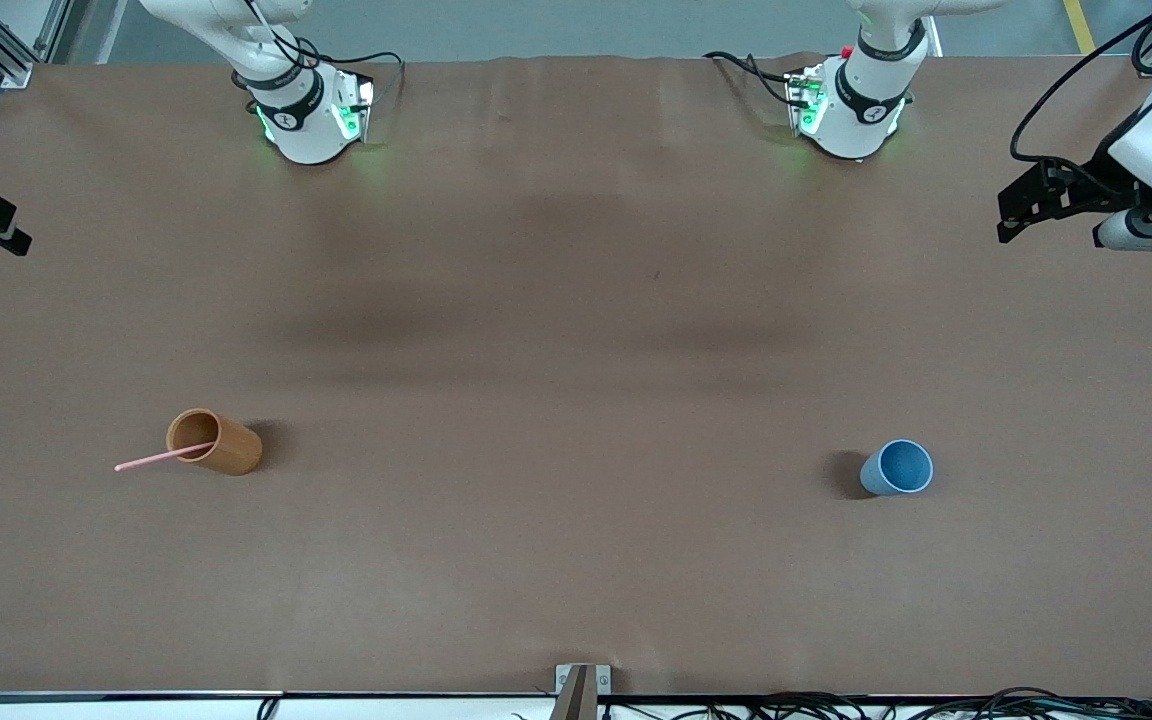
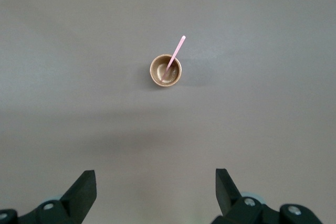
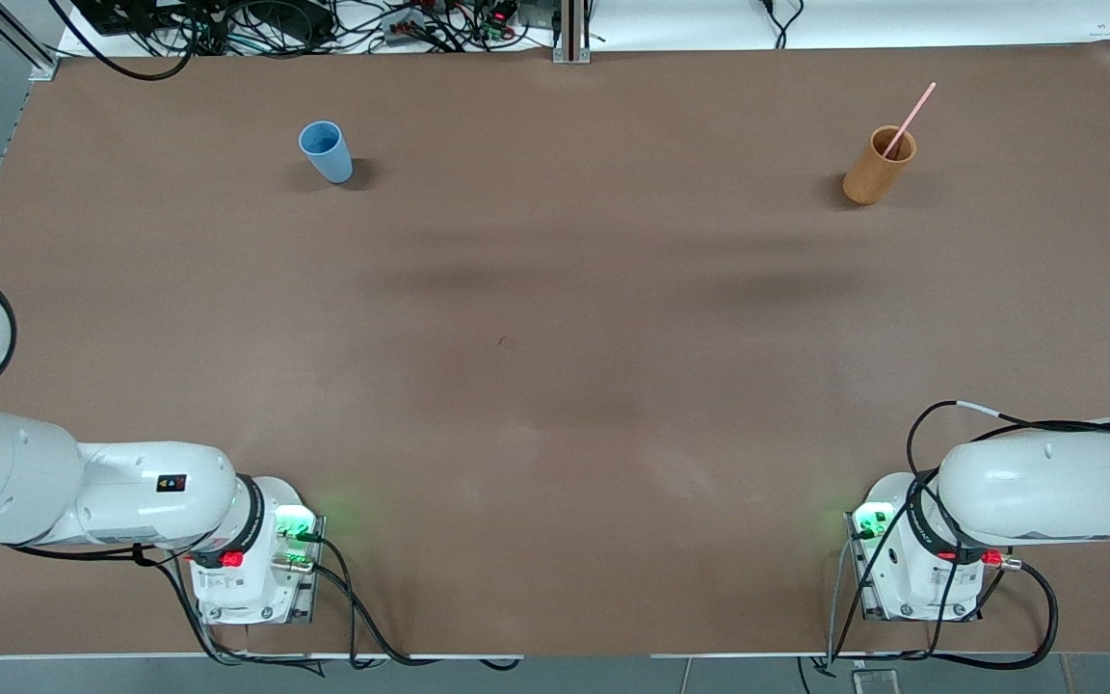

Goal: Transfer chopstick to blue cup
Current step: 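Reach the left gripper toward the light-blue cup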

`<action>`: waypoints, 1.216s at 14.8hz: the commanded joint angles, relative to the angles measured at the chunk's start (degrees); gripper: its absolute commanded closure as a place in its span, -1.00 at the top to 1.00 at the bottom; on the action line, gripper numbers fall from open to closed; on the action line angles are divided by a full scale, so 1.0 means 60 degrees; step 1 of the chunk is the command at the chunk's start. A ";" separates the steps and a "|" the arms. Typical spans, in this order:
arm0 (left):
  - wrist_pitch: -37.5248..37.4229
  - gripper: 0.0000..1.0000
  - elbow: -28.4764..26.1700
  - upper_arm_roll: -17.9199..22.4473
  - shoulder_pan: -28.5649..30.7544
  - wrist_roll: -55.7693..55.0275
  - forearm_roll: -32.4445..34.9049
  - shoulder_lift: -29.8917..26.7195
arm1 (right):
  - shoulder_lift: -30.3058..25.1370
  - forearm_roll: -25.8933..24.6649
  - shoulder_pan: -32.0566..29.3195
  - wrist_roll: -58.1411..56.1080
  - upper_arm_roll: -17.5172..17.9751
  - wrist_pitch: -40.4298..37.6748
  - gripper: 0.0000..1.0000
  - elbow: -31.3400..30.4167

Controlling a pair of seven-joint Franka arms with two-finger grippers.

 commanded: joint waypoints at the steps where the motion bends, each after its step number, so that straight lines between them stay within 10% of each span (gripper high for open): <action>1: -0.0162 1.00 0.0342 -0.0092 0.0125 0.0026 0.0158 0.0181 | -0.0111 -0.0116 -0.0156 -0.0098 0.0104 0.0130 1.00 -0.0190; 7: 0.0012 1.00 0.0357 -0.0019 0.0562 0.0187 0.0115 0.0837 | -0.0111 -0.0116 -0.0156 -0.0098 0.0104 0.0144 1.00 -0.0190; 18: 0.4815 1.00 -0.0420 -0.0033 0.0916 -0.0280 0.0832 0.4324 | 0.1495 -0.0101 -0.0288 -0.0461 0.0002 0.1533 1.00 0.0335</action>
